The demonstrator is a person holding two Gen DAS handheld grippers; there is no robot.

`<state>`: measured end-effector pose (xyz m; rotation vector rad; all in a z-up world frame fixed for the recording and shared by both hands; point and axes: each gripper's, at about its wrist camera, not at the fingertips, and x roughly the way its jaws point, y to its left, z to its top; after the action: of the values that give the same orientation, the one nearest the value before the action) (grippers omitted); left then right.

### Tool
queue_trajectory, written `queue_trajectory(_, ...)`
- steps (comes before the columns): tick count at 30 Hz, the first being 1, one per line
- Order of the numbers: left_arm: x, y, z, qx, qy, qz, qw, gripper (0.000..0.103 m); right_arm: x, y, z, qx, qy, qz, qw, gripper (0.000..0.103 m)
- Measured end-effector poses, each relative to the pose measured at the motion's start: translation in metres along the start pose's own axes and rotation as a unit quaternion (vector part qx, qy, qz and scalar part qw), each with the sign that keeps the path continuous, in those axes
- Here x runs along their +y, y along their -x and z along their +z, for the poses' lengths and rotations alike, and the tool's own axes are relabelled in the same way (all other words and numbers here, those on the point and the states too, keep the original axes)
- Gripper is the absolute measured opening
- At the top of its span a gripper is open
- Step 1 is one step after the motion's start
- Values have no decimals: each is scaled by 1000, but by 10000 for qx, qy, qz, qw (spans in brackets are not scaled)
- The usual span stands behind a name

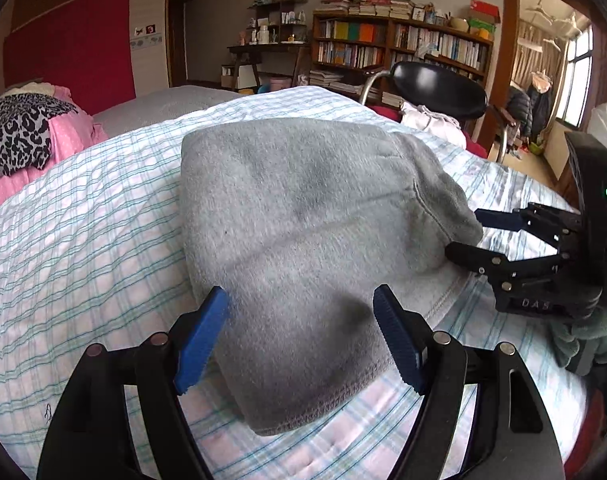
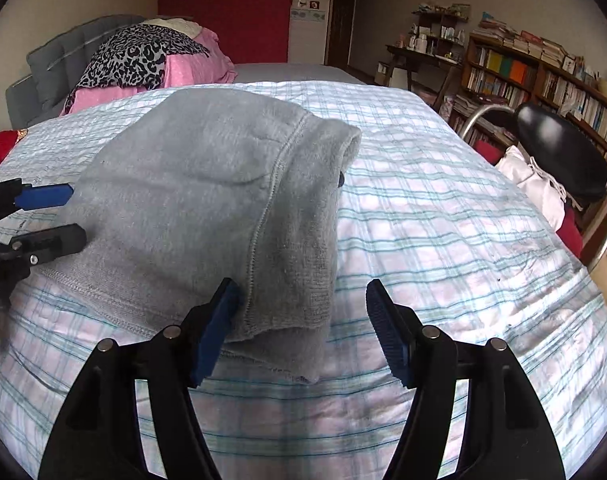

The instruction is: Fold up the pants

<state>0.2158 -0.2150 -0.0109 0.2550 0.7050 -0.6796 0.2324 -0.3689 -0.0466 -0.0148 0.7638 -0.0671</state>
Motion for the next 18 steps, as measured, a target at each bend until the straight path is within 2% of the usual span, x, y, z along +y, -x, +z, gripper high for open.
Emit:
queue_trajectory(3,-8,-13,-13,150,-294,277,9991,76,-14,-9,-1,126,-325,235,9991,77)
queue_trajectory(7,0,-19,-15,211,-137,208,9995,79,-16,-11,-5,156,-415,312,9985,78)
queue_trajectory(10,-1,-18,-17,179,-146,270,9994,79,-12,2,1,-40,-338,254,9991,78)
queue_trajectory(14,0,-17,-20,168,-145,310,9993,80,-9,22,25,-455,-368,79,9983,78)
queue_trajectory(18,1,-16,-19,149,-121,315,9993,80,-15,12,58,-589,-576,-259,9963,78)
